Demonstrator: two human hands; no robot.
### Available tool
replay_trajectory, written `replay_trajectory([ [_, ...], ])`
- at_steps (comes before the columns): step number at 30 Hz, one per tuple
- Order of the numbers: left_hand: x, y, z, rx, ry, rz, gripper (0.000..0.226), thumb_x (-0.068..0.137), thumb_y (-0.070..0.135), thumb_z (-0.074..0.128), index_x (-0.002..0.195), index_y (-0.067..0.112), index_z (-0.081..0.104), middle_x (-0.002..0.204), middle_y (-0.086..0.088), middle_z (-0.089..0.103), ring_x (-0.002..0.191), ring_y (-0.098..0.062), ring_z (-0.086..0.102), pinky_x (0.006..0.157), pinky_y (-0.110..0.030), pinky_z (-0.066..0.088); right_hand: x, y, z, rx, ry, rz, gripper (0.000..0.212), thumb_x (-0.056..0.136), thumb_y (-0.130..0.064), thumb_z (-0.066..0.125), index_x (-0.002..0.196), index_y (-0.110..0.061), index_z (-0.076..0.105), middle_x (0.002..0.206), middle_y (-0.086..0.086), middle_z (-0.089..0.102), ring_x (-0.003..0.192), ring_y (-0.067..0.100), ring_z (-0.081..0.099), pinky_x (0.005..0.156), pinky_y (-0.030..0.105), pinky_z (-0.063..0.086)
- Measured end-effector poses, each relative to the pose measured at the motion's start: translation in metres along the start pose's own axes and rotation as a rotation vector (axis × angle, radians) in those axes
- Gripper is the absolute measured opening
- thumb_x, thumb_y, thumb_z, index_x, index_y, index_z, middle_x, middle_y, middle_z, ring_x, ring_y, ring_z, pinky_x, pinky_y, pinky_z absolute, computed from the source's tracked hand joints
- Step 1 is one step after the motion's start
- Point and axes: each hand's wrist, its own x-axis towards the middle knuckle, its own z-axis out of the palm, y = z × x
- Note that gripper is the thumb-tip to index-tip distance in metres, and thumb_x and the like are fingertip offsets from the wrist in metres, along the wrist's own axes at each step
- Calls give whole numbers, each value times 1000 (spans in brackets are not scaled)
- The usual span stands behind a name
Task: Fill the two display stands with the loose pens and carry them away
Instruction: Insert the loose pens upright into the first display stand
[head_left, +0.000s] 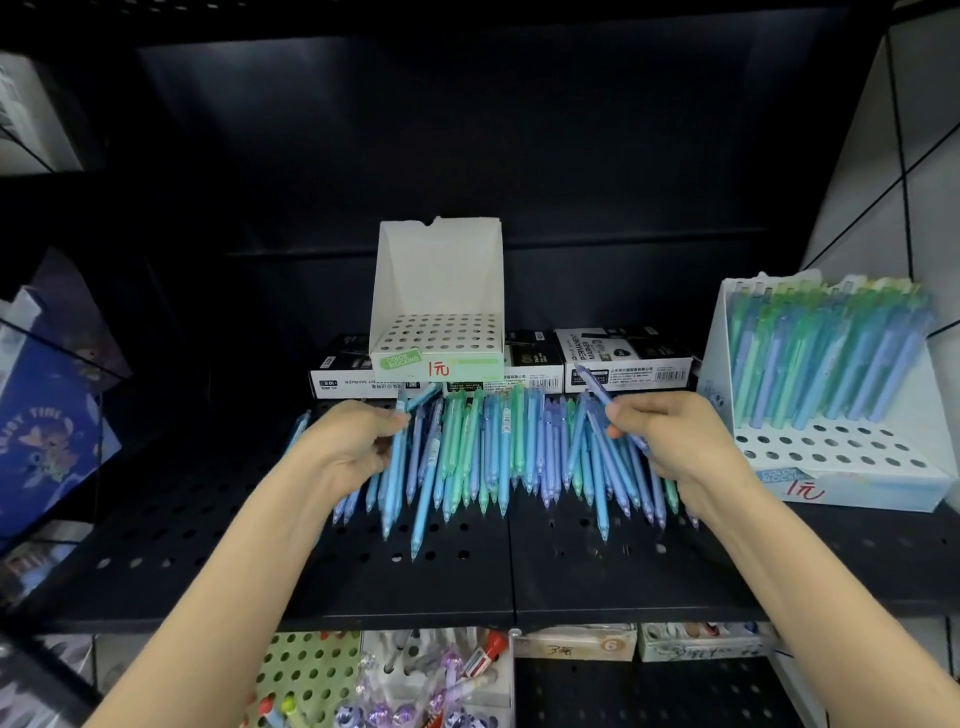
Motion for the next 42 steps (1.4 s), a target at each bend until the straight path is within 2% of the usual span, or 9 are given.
replay_trajectory([
  [3,-7,3,-1,-218,-63,-75,7,94,-1,45,95,-3,52,99,-16,48,71,-17,44,60,-26,46,-2,-5,-5,218,-73,64,6,87,-11,63,84,-8,67,76,6,67,33,3,28,33,16,23],
  [8,-20,-2,-5,-400,-124,-126,29,96,1,41,123,-8,44,84,-13,46,67,-15,42,42,-18,46,-7,-10,-19,359,-195,88,10,87,-9,59,93,-4,65,68,3,69,34,6,36,33,17,31],
  [13,-38,-3,-5,-362,-167,-107,27,96,1,38,118,-7,49,73,-9,46,61,-11,39,35,-16,37,-18,-11,-37,314,-228,3,10,92,-10,53,93,-2,60,60,1,66,39,9,44,37,19,38],
  [17,-53,6,22,-280,-209,10,23,94,-2,37,107,-7,55,73,-9,48,58,-12,41,34,-15,34,-25,-12,-55,341,-104,-80,14,92,-17,53,87,-6,58,74,9,69,44,14,52,40,21,45],
  [21,-59,12,71,-248,-308,115,26,93,-5,39,115,-9,51,74,-9,53,55,-12,46,37,-15,35,-29,-12,-77,326,100,-199,12,91,-15,56,88,-4,60,74,9,63,49,13,56,44,20,48],
  [26,-56,20,133,-273,-384,216,29,95,-5,38,122,-6,49,75,-8,49,58,-13,43,38,-15,32,-25,-7,-113,61,441,-369,16,94,-17,53,98,-4,59,73,9,60,49,7,58,44,15,46],
  [28,-54,22,155,-292,-421,248,29,96,-4,38,122,-5,49,74,-7,49,59,-13,42,38,-15,32,-23,-4,-125,-66,496,-393,15,96,-18,49,100,-7,59,73,7,61,54,10,59,50,23,51],
  [35,-53,17,206,-295,-519,290,26,97,2,41,118,6,55,77,-3,52,61,-11,44,40,-16,34,-6,12,-135,-314,545,-412,12,95,-11,47,104,-18,48,85,-8,55,80,15,60,69,36,54],
  [42,-50,4,221,-300,-585,303,24,96,3,42,106,16,60,72,0,58,59,-8,47,40,-16,34,5,22,-141,-504,533,-384,18,93,-12,50,111,-11,52,82,-7,55,78,16,56,71,32,46],
])
